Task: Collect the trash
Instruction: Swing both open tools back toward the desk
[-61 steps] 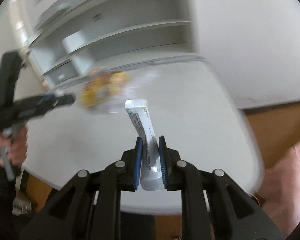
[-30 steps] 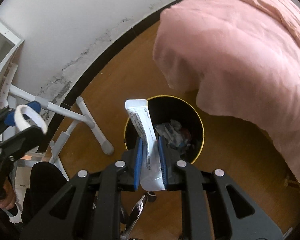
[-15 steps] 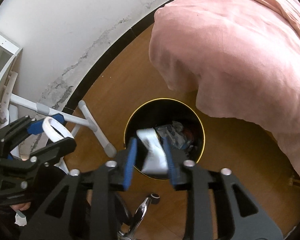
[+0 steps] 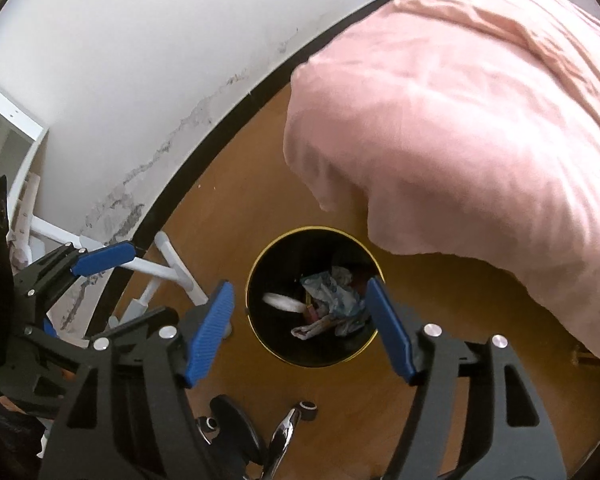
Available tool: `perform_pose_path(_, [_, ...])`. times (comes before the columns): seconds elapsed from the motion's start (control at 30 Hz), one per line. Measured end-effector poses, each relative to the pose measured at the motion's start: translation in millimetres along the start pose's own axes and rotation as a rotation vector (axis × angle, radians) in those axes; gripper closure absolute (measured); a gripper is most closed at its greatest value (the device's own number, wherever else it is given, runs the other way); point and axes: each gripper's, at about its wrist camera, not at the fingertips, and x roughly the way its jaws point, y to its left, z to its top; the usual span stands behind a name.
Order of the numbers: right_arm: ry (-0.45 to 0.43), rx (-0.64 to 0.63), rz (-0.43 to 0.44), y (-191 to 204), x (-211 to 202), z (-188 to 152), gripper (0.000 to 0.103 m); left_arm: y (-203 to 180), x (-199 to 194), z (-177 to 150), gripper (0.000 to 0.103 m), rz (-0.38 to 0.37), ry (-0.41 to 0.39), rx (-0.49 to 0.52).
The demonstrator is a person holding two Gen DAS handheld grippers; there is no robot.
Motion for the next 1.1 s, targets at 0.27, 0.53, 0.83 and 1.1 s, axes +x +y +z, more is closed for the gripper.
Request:
perform_pose_path(0.27, [-0.100,-0.101,0.022,60.1,-57.6,9.0,0.029,4.5,-104.7,-9.8,0.014,0.044,-0.148,0.006])
perform_pose_path(0.53, [-0.156,-0.335,0.166,198.3,-89.6,4.9,0.027,68.0,-236.3,-77.6,0.012,0.235,-0.270,-0.138])
perform_pose_path(0.83, [-0.106,-0.663,0.406,410.2,-80.2,-41.0,0.027,193.8,-359.1,-229.2,0.012,0.544,-0.304,-0.514])
perform_pose_path(1.1, [-0.072,-0.832,0.472,555.8,-55.5,-67.7,0.027,256.4,-425.9,-345.0,0.012,0.667,-0.304,-0.771])
